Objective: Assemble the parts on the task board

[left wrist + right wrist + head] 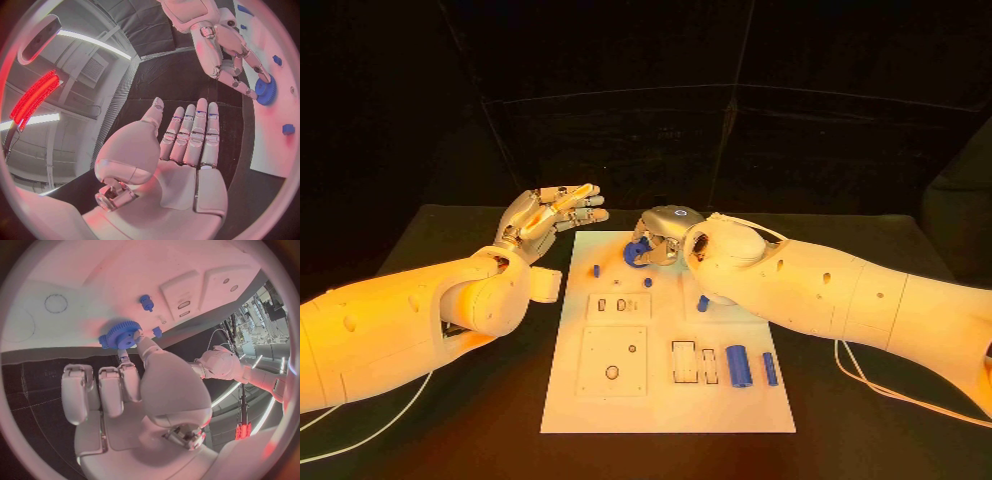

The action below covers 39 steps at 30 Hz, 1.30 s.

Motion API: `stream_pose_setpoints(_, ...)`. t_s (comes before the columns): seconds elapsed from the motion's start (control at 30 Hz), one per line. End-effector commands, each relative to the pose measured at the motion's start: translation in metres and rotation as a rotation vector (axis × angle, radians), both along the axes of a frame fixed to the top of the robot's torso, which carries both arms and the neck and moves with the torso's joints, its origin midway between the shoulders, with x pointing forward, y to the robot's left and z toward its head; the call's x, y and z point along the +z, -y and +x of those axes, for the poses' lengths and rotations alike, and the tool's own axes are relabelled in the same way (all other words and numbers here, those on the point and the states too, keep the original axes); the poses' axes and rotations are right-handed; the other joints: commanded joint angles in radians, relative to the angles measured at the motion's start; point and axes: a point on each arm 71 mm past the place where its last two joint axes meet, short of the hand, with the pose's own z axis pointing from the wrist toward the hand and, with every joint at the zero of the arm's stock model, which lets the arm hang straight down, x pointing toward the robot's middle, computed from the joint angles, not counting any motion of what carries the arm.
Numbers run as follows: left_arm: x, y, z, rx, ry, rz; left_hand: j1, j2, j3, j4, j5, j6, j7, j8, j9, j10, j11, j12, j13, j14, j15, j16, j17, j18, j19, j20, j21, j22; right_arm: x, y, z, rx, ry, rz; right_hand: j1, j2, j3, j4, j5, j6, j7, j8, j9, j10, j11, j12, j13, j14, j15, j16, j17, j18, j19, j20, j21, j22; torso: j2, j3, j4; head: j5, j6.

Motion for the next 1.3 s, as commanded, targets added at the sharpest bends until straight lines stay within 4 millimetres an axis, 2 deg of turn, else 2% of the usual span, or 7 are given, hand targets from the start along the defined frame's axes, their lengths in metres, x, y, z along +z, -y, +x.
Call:
stream_pose_setpoints(0.03,0.002,0.001,0.000,-0.010,0.007,-0.006,-0.002,0.009,0.002,-0.006,0.002,0.000,0.021,-0.005,-0.001,-0.001,0.005,-0.005,-0.001,0.005,-0.001,-0.006,-0.002,0.006,0.005,-0.001,-0.003,-0.001,0.000,-0.001,0.000,-0.003,0.000,-0.013,0.001,-0.017,-0.006,-0.001,-0.016,-0.057,0.010,-0.012,-0.004,-0.008,0.010,-0.016,0.067,0.077,0.012,-0.005,0.142,-0.012,0.045,0.012,-0.004,0.183,0.000,0.0001,-0.0001,0.000,0.000)
stream_pose_setpoints(0.23,0.002,0.001,0.000,-0.010,0.006,-0.005,-0.002,0.009,0.002,-0.006,0.002,0.000,0.021,-0.005,-0.001,-0.001,0.005,-0.005,-0.001,0.005,-0.001,-0.006,-0.002,0.006,0.005,-0.001,-0.003,-0.001,-0.001,-0.001,0.001,-0.009,-0.005,-0.019,-0.019,-0.036,-0.026,0.012,-0.024,-0.213,0.017,-0.018,-0.009,-0.025,0.018,-0.038,0.047,0.077,0.020,-0.006,0.141,-0.011,0.042,0.021,-0.006,0.180,0.000,-0.0002,0.0004,0.000,0.000)
stream_pose_setpoints(0.43,0.002,0.000,0.001,-0.002,0.007,-0.002,-0.002,0.009,0.002,-0.006,0.002,-0.001,0.021,-0.006,-0.001,-0.001,0.006,-0.005,-0.002,0.005,-0.001,-0.007,-0.002,0.006,0.005,-0.001,-0.003,-0.001,-0.003,0.000,0.001,-0.011,-0.029,-0.041,-0.083,-0.042,-0.067,0.065,-0.015,-0.181,0.018,-0.011,-0.003,-0.024,0.020,-0.036,0.046,0.077,0.023,-0.005,0.142,-0.011,0.042,0.025,-0.006,0.181,0.000,0.0002,0.0004,0.000,0.001)
stream_pose_setpoints(0.6,0.001,-0.001,0.001,0.002,0.007,0.000,-0.002,0.009,0.002,-0.007,0.002,-0.001,0.022,-0.006,-0.001,-0.002,0.006,-0.006,-0.002,0.005,-0.001,-0.007,-0.002,0.006,0.005,-0.001,-0.004,-0.002,-0.005,0.002,0.001,-0.016,-0.048,-0.048,-0.150,-0.021,-0.104,0.137,0.068,-0.102,0.019,-0.003,0.003,-0.020,0.022,-0.029,0.050,0.078,0.024,-0.003,0.148,-0.012,0.045,0.027,-0.005,0.184,0.000,-0.0003,0.0002,0.000,0.000)
stream_pose_setpoints(0.8,0.001,-0.001,0.001,0.003,0.008,0.000,-0.002,0.009,0.002,-0.007,0.002,-0.002,0.022,-0.007,-0.001,-0.003,0.006,-0.007,-0.002,0.004,0.000,-0.008,-0.002,0.006,0.005,-0.001,-0.004,-0.002,0.003,0.010,-0.001,-0.014,0.025,0.051,-0.148,-0.008,-0.116,0.150,0.107,-0.081,0.019,-0.002,0.004,-0.010,0.021,-0.013,0.064,0.080,0.024,0.000,0.154,-0.014,0.052,0.027,-0.001,0.193,0.000,0.0004,-0.0001,-0.002,0.001)
stream_pose_setpoints(1.13,0.002,-0.004,0.001,0.005,0.011,-0.001,-0.001,0.009,0.002,-0.008,0.002,-0.002,0.022,-0.007,-0.001,-0.004,0.006,-0.007,-0.002,0.004,0.000,-0.008,-0.002,0.006,0.005,-0.001,-0.005,-0.002,0.014,0.085,-0.010,-0.005,-0.036,0.334,-0.037,-0.016,-0.109,0.083,0.124,-0.075,0.016,-0.006,0.002,-0.022,0.018,-0.027,0.052,0.075,0.021,-0.010,0.134,-0.008,0.035,0.024,-0.010,0.172,-0.005,0.0012,-0.0047,-0.009,0.008)
stream_pose_setpoints(1.3,0.001,-0.005,0.002,0.001,0.012,-0.004,-0.001,0.009,0.002,-0.008,0.002,-0.002,0.022,-0.007,-0.001,-0.004,0.006,-0.007,-0.002,0.004,0.000,-0.008,-0.002,0.006,0.005,-0.001,-0.005,-0.002,0.013,0.135,-0.017,-0.039,-0.122,0.382,0.004,-0.023,-0.109,0.050,0.108,-0.068,0.013,-0.004,0.003,-0.036,0.014,-0.046,0.035,0.069,0.018,-0.023,0.112,-0.003,0.017,0.022,-0.020,0.149,-0.007,0.0035,-0.0150,-0.014,0.014)
